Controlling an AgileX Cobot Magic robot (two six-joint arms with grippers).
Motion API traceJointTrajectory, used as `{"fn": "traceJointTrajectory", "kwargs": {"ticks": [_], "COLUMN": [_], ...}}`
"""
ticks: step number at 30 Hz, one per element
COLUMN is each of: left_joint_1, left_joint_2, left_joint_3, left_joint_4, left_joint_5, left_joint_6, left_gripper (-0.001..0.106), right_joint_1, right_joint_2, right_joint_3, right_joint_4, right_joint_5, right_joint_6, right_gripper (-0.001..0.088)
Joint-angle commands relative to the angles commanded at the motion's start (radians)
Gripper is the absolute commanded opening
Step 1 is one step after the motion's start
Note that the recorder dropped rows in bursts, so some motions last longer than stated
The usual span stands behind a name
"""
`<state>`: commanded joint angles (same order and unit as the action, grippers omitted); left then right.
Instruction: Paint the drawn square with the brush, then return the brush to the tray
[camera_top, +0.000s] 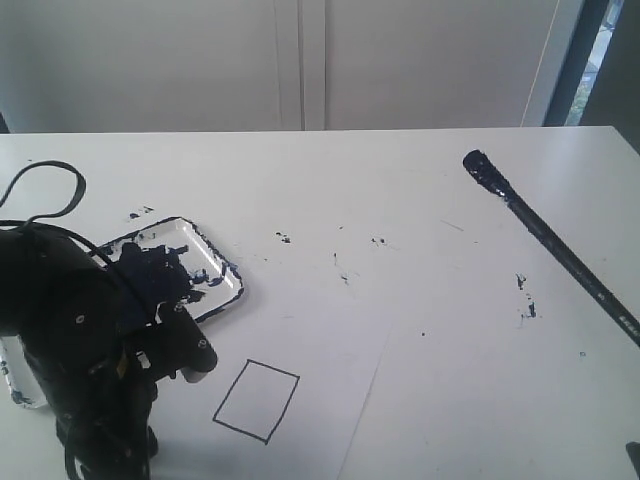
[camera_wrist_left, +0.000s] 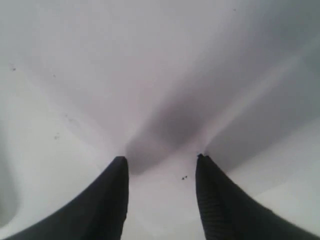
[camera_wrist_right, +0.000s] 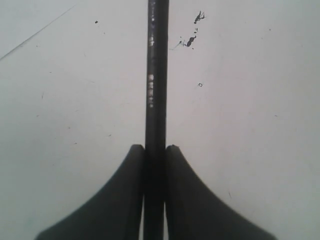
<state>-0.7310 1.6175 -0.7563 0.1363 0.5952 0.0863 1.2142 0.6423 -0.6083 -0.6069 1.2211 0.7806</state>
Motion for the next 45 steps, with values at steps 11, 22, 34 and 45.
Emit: {"fn": "traceJointTrajectory", "kwargs": {"ticks": [11, 22, 34, 45], "left_joint_1": [0.000, 0.001, 0.001, 0.001], "left_joint_2": [0.000, 0.000, 0.000, 0.000], "left_joint_3": [0.051, 0.050, 0.050, 0.050], "left_joint_4": [-0.002, 0.006, 0.011, 0.050], "left_joint_5": [-0.036, -0.024, -0.030, -0.047], "left_joint_6": [0.045, 0.123, 0.293, 0.298], "left_gripper": [0.048, 0.048, 0.048, 0.048], "right_joint_1": [0.000, 0.000, 0.000, 0.000], "right_joint_2": [0.000, 0.000, 0.083, 0.229], "right_joint_3": [0.000, -0.093, -0.151, -0.151], "right_joint_4": [0.057, 0.355, 0.553, 0.607], "right_joint_5": [0.000, 0.000, 0.000, -0.042], "right_joint_6": [-0.114, -0.490, -0.549, -0.514], "right_gripper": [0.0000, 0.0000, 0.0000, 0.0000]}}
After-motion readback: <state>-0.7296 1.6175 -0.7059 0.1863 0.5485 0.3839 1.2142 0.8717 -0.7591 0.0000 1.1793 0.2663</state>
